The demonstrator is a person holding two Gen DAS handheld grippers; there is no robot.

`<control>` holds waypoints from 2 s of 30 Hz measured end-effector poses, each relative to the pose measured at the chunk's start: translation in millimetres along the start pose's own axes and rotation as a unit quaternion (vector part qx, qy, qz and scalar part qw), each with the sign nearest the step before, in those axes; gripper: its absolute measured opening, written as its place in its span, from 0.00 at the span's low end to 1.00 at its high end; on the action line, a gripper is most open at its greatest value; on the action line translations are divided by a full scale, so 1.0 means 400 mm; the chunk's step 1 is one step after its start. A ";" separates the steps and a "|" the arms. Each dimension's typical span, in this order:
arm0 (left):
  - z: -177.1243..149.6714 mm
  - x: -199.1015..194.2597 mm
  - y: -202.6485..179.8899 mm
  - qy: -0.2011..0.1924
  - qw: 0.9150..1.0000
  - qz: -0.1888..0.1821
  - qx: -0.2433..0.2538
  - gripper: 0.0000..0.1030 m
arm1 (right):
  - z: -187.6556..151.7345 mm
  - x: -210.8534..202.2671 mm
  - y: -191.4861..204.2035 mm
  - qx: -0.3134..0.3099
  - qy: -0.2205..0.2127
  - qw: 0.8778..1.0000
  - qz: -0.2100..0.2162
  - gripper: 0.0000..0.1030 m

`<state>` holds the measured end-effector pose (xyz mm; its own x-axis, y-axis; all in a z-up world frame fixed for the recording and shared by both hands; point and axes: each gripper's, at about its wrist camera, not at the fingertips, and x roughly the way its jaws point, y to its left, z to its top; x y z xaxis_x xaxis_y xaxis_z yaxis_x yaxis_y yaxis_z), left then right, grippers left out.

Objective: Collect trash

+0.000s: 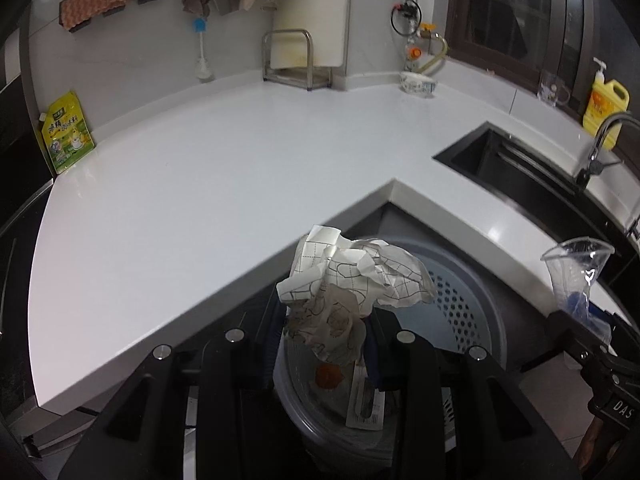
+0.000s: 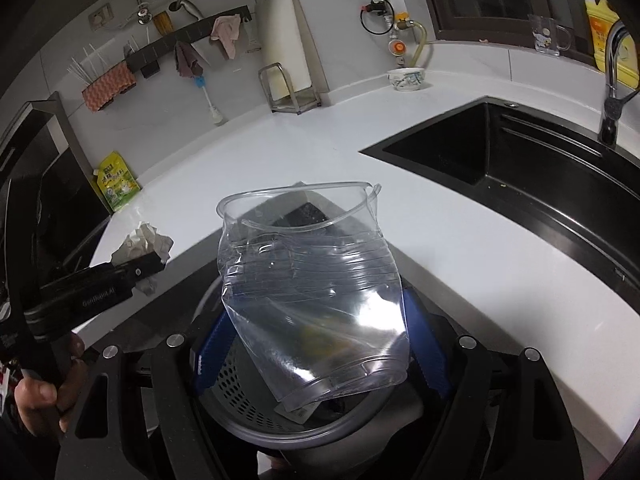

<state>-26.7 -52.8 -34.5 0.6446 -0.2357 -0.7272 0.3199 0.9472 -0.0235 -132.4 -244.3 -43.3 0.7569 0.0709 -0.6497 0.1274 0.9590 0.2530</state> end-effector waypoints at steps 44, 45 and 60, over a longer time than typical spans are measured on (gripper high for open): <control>-0.002 0.000 0.023 -0.004 0.999 0.045 -0.030 0.85 | 0.006 0.068 0.044 -0.029 0.028 0.999 -0.013 0.80; -0.002 -0.001 0.024 -0.005 0.998 0.046 -0.030 0.87 | 0.007 0.068 0.043 -0.026 0.029 0.999 -0.011 0.80; 0.005 -0.012 0.035 -0.003 0.998 0.051 -0.043 0.94 | 0.015 0.052 0.040 -0.018 0.026 0.999 -0.012 0.80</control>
<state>-24.0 -38.7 -30.2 0.6743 -0.1382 -0.7254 0.1912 0.9815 -0.0093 -110.8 -229.3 -48.5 0.7198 0.0613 -0.6915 0.1215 0.9696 0.2123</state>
